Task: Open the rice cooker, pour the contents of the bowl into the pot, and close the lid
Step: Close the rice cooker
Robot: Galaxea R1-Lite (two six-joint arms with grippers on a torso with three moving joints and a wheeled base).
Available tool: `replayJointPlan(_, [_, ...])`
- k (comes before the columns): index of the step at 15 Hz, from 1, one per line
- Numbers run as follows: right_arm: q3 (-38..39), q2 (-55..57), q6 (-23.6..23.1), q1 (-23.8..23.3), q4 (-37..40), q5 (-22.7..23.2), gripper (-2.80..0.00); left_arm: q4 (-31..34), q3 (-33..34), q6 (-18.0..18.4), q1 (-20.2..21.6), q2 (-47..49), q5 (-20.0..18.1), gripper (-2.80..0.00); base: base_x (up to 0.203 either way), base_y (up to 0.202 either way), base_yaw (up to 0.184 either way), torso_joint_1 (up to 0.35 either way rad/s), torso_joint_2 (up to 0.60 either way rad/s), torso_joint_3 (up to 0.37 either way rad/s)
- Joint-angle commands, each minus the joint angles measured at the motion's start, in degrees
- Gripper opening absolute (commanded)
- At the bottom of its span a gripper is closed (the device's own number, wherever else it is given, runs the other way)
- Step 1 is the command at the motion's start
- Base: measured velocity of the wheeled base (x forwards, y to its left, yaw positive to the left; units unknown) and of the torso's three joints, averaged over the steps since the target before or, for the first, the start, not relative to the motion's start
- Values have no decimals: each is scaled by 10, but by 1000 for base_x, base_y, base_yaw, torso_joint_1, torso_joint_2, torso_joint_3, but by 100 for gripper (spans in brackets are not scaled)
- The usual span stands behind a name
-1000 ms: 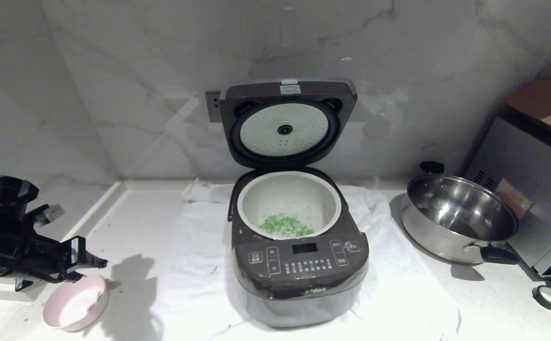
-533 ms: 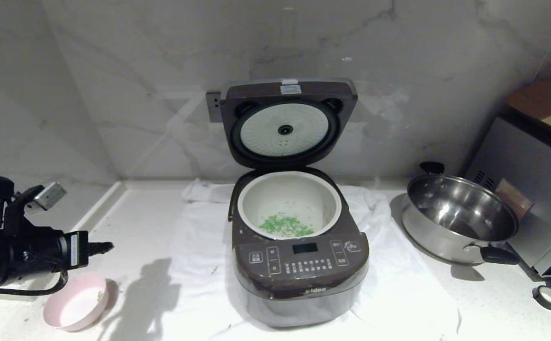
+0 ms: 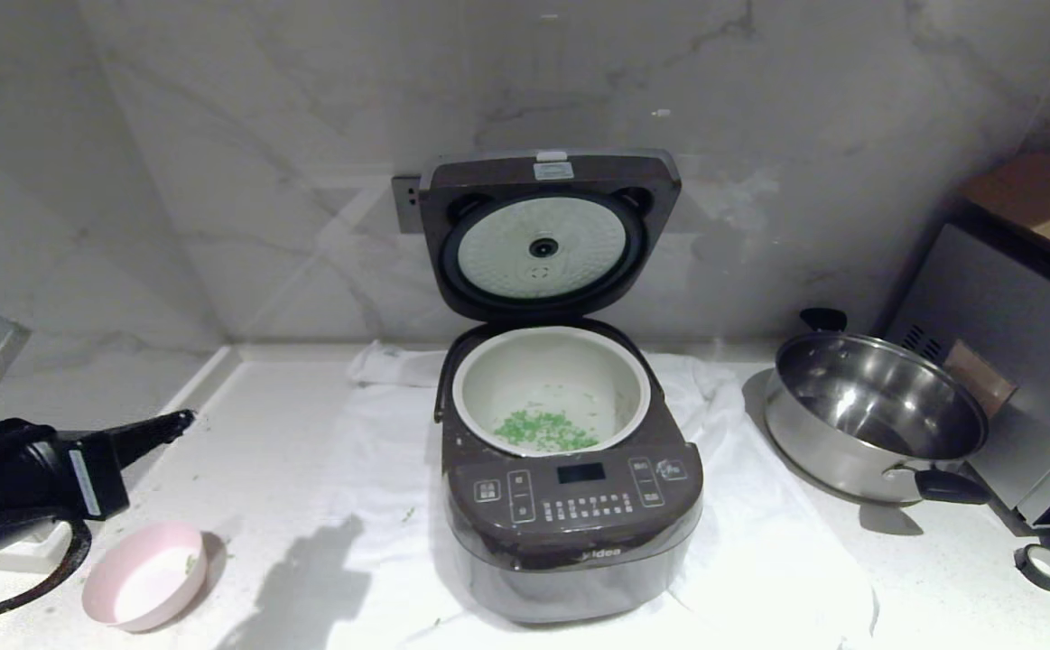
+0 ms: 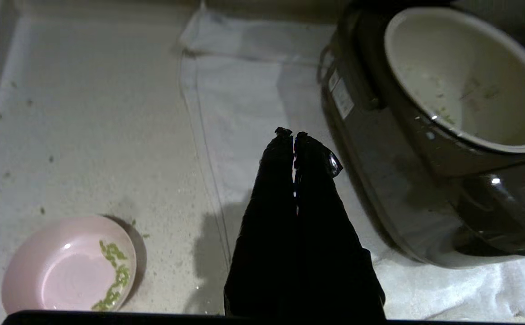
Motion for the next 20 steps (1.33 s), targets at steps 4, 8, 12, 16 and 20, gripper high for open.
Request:
replayJointPlan(4, [0, 0, 0, 0, 0, 0, -280, -23, 50, 3, -11, -215, -21, -280, 0, 0, 0, 0, 0, 0])
replayJointPlan(8, [0, 0, 0, 0, 0, 0, -280, 24, 55, 17, -9, -317, -67, -280, 0, 0, 0, 0, 0, 0])
replayJointPlan(12, [0, 0, 0, 0, 0, 0, -280, 95, 78, 40, -27, -426, -75, -280, 0, 0, 0, 0, 0, 0])
replayJointPlan(16, [0, 0, 0, 0, 0, 0, -280, 109, 168, 106, -32, -531, -41, -280, 0, 0, 0, 0, 0, 0])
replayJointPlan(20, [0, 0, 0, 0, 0, 0, -280, 135, 209, 135, -51, -629, 27, -280, 0, 0, 0, 0, 0, 0])
